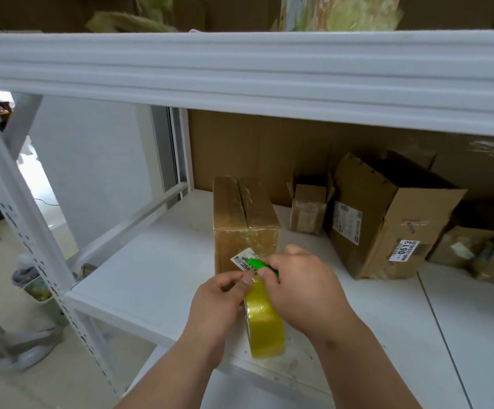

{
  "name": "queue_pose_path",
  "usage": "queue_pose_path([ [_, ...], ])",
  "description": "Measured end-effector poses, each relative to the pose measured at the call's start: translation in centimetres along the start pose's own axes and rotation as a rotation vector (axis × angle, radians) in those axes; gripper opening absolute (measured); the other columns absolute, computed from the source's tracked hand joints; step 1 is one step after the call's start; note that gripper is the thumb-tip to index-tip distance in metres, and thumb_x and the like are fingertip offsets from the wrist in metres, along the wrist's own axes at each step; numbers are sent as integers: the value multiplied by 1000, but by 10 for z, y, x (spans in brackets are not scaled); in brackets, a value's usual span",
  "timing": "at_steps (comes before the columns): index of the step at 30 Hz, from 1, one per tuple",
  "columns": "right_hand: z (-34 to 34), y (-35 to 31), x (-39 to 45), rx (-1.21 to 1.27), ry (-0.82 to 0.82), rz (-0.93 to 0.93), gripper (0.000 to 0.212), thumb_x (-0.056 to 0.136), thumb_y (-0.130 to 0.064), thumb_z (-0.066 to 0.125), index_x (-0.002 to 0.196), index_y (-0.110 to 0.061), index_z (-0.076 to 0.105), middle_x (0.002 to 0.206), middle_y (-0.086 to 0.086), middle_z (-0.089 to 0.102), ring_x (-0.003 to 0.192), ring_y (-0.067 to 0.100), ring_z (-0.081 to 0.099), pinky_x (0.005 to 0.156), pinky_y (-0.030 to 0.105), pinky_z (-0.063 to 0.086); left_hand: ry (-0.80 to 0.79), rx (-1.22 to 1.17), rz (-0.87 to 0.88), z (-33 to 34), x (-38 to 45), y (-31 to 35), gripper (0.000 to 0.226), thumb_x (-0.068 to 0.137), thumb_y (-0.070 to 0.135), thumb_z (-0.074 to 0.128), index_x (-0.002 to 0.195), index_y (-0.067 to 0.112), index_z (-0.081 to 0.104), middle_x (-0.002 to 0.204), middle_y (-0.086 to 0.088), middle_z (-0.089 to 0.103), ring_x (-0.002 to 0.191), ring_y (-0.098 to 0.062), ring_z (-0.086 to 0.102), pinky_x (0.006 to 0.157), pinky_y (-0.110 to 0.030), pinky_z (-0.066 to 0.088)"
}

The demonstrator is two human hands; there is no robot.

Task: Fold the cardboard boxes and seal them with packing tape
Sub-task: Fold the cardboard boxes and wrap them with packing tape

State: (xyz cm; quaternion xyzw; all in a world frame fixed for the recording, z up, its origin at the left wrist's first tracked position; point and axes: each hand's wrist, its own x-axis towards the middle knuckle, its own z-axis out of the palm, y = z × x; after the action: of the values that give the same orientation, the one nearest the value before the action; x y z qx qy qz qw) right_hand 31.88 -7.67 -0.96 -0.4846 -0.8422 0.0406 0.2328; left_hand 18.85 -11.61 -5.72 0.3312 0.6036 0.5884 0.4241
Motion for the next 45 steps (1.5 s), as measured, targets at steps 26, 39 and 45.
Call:
queue_pose_path([
  [26,29,84,-26,-129,-162,466,31,96,-30,46,124,-33,58,118,-7,62,107,17,60,88,31,38,12,33,-8,1,11,-3,16,89,21,71,80,32,79,88,10,76,92,-13,70,87,-31,54],
  [39,44,13,-12,1049,17,567,6,89,-33,66,93,-34,70,103,-12,66,94,0,61,80,22,46,-8,68,82,8,14,-3,20,90,21,71,81,38,78,85,10,76,81,-2,70,75,-22,53],
  [45,46,14,-6,1212,52,668,12,86,-10,70,77,-16,71,77,-2,71,79,12,63,75,25,50,-42,64,122,3,13,-4,20,88,22,73,76,36,79,86,17,76,82,5,68,64,-7,48],
])
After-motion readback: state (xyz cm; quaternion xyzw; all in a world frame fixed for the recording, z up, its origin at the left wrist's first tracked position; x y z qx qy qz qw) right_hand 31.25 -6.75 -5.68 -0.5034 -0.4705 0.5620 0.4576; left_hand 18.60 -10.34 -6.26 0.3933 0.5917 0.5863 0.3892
